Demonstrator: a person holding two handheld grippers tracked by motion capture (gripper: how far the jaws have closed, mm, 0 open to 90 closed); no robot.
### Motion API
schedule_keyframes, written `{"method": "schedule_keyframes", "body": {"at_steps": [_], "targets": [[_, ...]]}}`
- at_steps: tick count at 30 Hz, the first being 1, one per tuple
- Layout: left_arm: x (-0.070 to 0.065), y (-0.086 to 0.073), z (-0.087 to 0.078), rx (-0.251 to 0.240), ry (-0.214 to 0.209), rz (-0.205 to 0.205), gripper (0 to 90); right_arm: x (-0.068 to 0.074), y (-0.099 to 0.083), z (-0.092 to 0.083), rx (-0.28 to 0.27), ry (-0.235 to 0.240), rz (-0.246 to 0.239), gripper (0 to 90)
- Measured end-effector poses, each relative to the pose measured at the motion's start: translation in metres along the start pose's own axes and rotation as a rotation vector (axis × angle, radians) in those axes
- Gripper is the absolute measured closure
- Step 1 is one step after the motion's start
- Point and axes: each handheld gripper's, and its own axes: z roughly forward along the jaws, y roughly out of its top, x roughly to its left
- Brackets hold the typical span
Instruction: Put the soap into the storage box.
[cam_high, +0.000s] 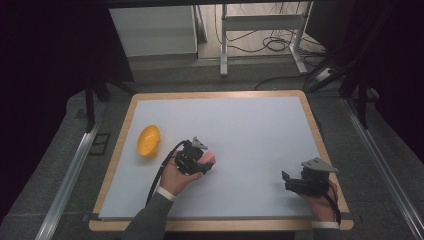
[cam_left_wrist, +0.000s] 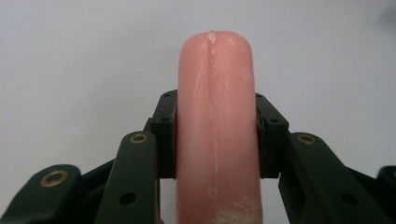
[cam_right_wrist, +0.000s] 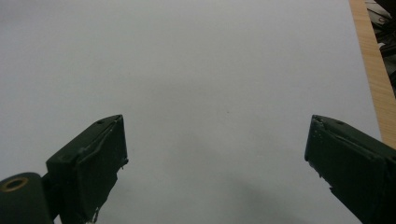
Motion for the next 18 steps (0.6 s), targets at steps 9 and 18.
{"method": "schedule_keyframes", "body": {"at_steps": [9,18], "targets": [[0.002,-0.004,-0.012,-0.008,0.013,0.002,60.0,0.001,0.000,0.001,0.004,-0.001,-0.007,5.3],[0.013,-0.009,-0.024,-0.036,0.025,-0.027,60.0,0.001,0.000,0.001,0.001,0.000,-0.006,5.3]]}}
